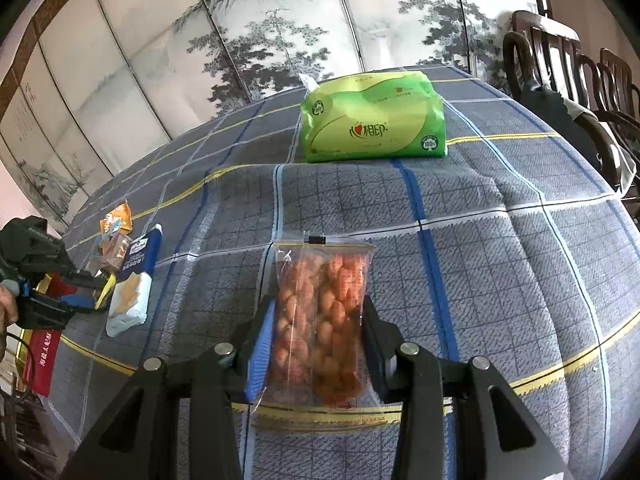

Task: Organize snacks
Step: 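Grasp the yellow-wrapped candy with the left gripper while the right gripper holds the dough-snack bag, then carry the yellow candy over the gold tin and release it inside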

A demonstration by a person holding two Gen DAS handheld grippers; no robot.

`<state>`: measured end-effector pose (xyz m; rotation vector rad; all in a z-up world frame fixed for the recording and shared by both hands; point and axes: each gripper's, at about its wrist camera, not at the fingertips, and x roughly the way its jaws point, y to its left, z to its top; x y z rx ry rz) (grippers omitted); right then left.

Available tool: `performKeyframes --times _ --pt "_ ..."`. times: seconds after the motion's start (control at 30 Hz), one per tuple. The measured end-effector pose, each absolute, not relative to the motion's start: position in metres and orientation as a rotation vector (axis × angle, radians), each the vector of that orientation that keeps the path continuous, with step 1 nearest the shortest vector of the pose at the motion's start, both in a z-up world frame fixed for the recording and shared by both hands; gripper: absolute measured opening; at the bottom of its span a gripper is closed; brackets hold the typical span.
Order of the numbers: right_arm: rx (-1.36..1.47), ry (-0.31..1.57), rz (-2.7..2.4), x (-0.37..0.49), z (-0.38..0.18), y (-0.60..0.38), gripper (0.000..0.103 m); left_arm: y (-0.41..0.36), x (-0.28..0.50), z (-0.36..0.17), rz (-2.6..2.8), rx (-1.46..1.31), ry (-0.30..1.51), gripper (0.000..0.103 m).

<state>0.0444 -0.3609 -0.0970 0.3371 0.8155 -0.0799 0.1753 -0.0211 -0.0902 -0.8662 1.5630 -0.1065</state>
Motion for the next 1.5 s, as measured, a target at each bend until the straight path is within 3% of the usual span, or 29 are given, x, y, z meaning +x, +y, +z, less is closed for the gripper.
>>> performKeyframes --times 0.53,0.97,1.5 --pt "0.290 0.829 -0.117 0.049 -0.097 -0.354 0.041 -0.035 0.051 -0.040 -0.363 -0.363 1.385 0.018" --pt "0.223 0.846 -0.155 0.051 -0.097 -0.346 0.041 0.031 0.018 0.026 -0.295 -0.303 1.185 0.019" --pt "0.169 0.860 -0.181 0.053 -0.097 -0.338 0.041 0.122 0.047 -0.001 0.012 -0.178 1.104 0.019"
